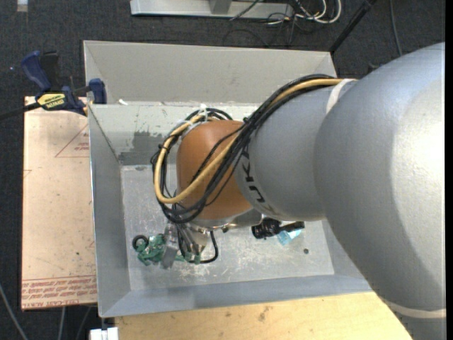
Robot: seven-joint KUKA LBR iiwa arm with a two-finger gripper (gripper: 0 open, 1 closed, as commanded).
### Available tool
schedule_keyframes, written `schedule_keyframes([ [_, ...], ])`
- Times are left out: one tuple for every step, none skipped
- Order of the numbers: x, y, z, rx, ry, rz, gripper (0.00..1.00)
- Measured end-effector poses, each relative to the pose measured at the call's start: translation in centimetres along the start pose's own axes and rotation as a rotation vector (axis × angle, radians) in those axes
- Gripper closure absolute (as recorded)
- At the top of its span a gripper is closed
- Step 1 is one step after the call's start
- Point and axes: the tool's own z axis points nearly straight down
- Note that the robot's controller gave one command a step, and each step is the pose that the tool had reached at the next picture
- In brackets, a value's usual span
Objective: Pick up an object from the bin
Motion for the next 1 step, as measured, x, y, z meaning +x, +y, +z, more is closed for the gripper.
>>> schedule_keyframes([
  [-0.02, 0.02, -1.91, 0.0, -0.001, 0.0, 1.0],
])
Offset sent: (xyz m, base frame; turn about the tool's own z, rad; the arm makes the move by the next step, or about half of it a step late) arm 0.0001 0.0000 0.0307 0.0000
